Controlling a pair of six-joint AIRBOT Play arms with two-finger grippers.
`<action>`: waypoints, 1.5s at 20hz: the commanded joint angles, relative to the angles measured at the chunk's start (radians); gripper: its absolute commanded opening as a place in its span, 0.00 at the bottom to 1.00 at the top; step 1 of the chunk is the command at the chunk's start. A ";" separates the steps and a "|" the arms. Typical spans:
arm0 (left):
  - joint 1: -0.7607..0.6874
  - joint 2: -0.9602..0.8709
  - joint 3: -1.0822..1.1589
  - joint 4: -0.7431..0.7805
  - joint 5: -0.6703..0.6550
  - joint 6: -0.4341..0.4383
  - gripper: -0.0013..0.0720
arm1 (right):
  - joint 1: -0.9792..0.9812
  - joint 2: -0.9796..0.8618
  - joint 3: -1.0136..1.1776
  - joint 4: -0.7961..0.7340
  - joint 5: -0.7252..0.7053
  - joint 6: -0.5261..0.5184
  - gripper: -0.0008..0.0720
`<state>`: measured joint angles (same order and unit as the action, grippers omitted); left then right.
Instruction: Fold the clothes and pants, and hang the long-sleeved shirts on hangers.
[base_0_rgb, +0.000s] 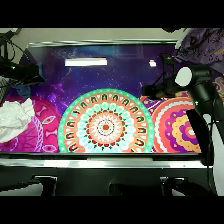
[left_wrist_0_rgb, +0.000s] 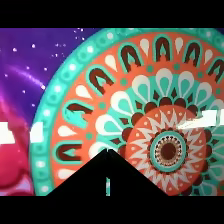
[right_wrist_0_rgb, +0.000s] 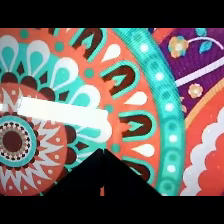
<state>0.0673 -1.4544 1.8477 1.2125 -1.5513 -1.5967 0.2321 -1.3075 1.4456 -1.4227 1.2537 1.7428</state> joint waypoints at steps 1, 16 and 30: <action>0.000 0.001 0.000 0.001 0.000 0.000 0.04 | 0.001 0.000 0.001 0.000 0.000 0.000 0.05; 0.000 0.001 0.000 0.001 0.000 0.000 0.04 | 0.001 0.000 0.001 0.000 0.001 0.000 0.05; 0.312 0.082 -0.232 0.414 0.047 -0.222 1.00 | 0.001 0.000 0.001 0.002 0.009 0.000 0.05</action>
<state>0.2371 -1.4109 1.7191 1.5360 -1.5787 -1.7454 0.2321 -1.3075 1.4456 -1.4208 1.2549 1.7428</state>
